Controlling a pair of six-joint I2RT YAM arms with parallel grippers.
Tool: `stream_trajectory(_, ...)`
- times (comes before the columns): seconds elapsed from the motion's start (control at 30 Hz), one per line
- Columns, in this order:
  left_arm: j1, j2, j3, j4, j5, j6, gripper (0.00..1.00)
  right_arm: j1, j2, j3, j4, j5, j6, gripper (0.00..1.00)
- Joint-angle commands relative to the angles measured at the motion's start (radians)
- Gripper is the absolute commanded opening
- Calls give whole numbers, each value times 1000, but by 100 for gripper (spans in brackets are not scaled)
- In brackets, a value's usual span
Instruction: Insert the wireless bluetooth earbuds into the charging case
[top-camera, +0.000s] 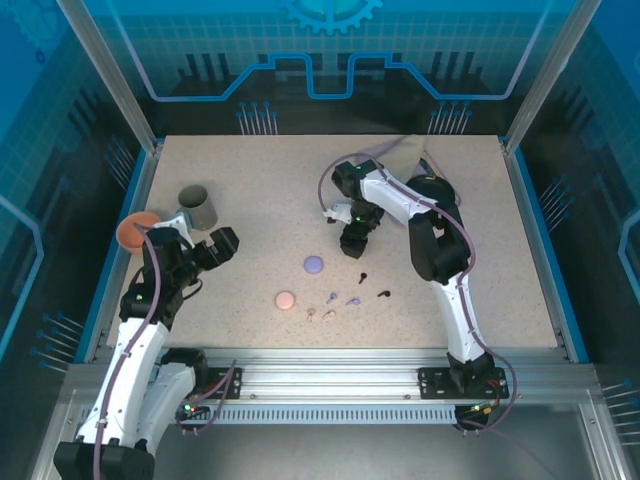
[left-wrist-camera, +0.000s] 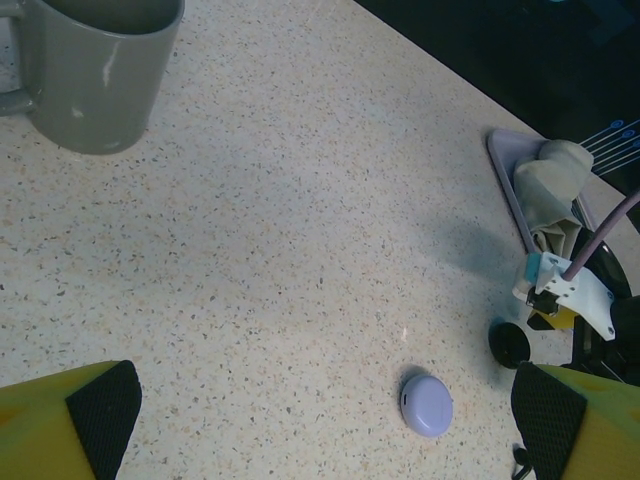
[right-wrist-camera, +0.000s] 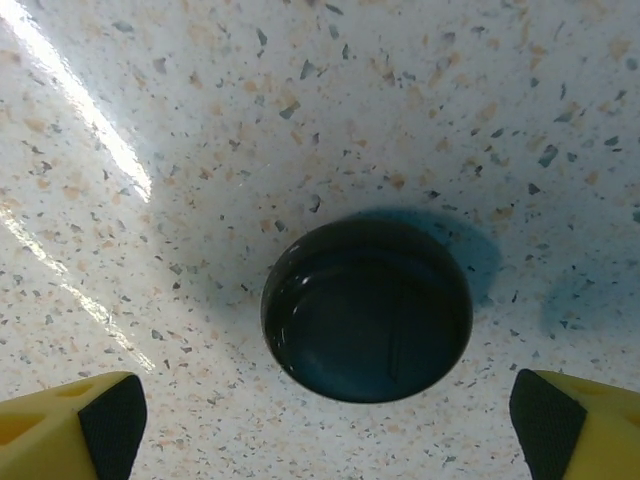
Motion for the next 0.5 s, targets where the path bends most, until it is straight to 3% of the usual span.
stream_trajectory(0.0,6,5,41,-21,-14,4,99,14,54,61,-33,17,-2,95)
stream_trajectory(0.47,6,24,53,-15,-16,5,99,12,134,138,-70,-2,-6,87)
